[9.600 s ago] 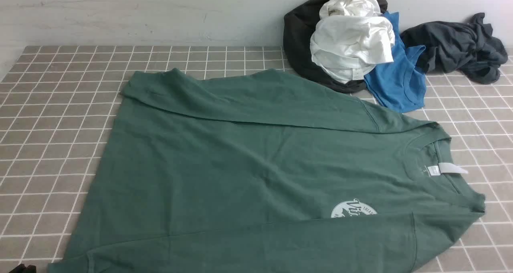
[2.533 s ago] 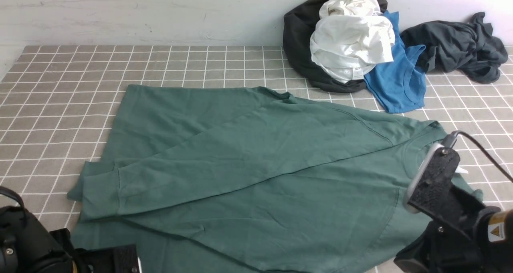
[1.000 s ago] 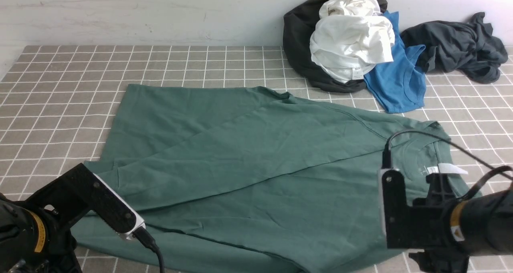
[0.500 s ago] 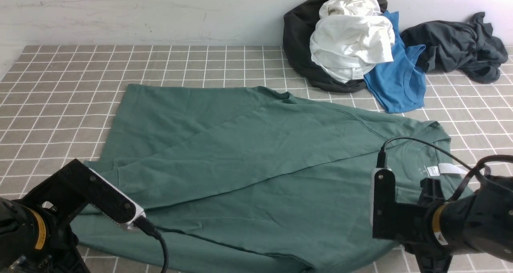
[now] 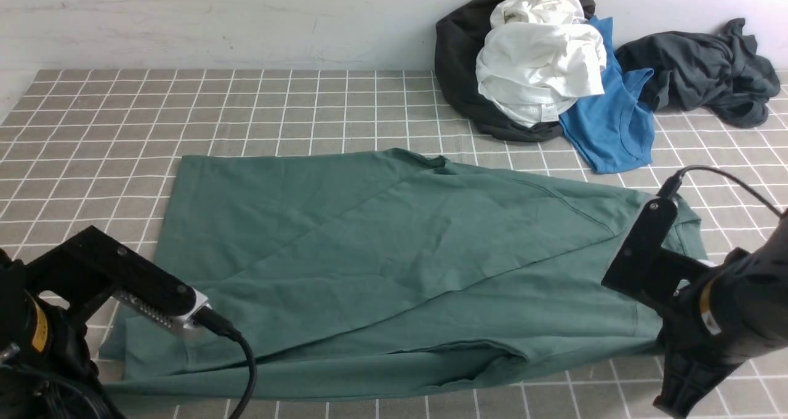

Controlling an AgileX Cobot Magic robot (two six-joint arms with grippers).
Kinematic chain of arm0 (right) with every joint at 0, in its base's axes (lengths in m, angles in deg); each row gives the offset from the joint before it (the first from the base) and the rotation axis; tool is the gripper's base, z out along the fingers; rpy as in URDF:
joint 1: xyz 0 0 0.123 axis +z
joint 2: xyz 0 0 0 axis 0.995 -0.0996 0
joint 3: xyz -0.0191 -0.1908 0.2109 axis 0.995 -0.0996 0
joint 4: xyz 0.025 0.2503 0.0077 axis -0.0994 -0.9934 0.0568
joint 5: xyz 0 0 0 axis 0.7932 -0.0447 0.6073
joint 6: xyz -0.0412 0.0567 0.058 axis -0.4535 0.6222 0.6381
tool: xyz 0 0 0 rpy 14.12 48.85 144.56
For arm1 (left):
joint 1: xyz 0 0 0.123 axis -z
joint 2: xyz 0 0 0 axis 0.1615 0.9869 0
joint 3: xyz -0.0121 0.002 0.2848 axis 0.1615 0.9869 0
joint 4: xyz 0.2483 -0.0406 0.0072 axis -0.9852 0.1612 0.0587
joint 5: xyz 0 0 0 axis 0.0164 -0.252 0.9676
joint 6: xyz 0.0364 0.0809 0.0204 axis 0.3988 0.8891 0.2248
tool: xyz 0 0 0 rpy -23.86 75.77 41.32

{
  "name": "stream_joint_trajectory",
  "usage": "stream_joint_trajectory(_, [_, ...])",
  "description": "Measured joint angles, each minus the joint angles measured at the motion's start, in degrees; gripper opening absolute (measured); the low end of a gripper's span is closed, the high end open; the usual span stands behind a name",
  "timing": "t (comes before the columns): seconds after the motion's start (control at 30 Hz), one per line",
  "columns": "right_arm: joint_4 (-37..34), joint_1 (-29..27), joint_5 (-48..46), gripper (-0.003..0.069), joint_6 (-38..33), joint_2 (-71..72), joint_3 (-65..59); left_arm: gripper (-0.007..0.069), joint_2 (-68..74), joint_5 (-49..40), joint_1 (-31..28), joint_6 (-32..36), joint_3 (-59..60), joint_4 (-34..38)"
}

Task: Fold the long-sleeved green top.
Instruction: Use both arms to drag the lower edge of the fabric forward and fold it over the upper edge

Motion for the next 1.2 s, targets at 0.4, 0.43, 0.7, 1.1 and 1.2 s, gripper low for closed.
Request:
stream_joint_trajectory(0.4, [-5.9,-9.3,2.8,-0.0004,-6.2,-17.5,28.9,0.0006,25.1,14.3,-16.6,3.8,-23.1,2.6])
stream_joint_trajectory(0.43, [-5.9,-9.9,2.7,-0.0004,-7.3,-22.0,34.7,0.0006,29.9,17.2,-17.6,3.8,-28.3,2.4])
stream_joint_trajectory(0.7, [-8.1,-10.7,0.4,-0.0005,-8.3,-37.2,52.4,0.0006,49.4,20.3,-18.9,4.0,-47.7,-2.0])
stream_joint_trajectory(1.1, [-12.7,-11.7,1.6,0.0123,-1.4,-47.3,61.3,0.0148,64.0,25.1,-19.0,-0.4,-59.8,-6.4])
stream_joint_trajectory(1.2, [-12.7,-11.8,-0.2,0.0213,1.7,-47.3,64.6,0.0245,64.1,25.2,-19.5,-4.9,-61.7,-8.6])
